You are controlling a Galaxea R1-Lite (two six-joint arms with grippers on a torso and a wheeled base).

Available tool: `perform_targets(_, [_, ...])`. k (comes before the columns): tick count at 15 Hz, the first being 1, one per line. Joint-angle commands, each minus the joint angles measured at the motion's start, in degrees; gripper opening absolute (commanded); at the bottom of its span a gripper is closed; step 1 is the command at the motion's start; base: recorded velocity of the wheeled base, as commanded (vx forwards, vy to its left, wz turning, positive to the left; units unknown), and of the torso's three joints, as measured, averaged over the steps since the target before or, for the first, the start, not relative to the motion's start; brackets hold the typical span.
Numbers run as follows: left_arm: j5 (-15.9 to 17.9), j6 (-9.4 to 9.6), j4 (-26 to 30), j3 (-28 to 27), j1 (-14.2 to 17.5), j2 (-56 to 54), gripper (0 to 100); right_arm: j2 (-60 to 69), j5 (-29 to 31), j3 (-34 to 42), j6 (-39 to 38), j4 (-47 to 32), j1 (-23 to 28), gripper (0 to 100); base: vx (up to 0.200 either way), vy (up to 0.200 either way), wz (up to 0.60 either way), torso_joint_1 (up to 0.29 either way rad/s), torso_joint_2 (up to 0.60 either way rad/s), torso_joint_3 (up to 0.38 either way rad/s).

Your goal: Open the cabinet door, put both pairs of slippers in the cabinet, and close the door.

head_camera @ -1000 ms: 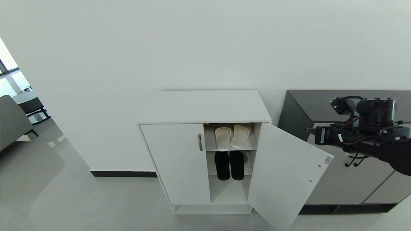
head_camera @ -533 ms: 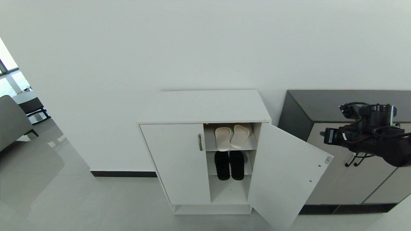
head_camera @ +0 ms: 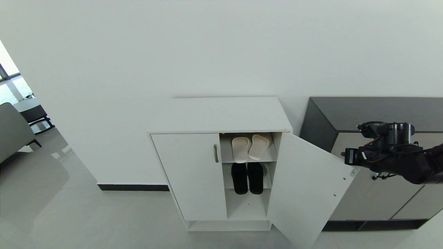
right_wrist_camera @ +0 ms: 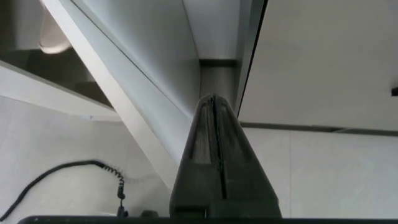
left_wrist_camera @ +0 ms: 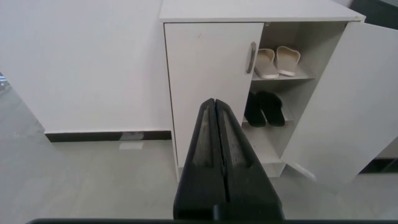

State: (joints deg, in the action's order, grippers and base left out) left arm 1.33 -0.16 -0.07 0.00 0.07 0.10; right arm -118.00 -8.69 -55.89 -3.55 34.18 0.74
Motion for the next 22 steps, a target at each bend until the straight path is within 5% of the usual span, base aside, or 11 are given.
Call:
perform_targets(1, [0.0,-0.02,0.0,0.0,0.0,0.0,0,-0.6,0.0,0.6,0.0,0.0,-0.5,0,0.000,0.000,0.00,0.000,0.00,0.000])
perform_targets(10, [0.0,-0.02,0.0,0.0,0.0,0.0,0,11.1,-0.6,13.6,4.8,0.9,-15.6,0,0.000,0.000,0.00,0.000,0.00,0.000])
perform_targets(22, [0.0,-0.02,0.0,0.0,0.0,0.0,0,7.4,-0.6,14.8,3.7,1.7,-23.2,0,0.000,0.000,0.00,0.000,0.00,0.000])
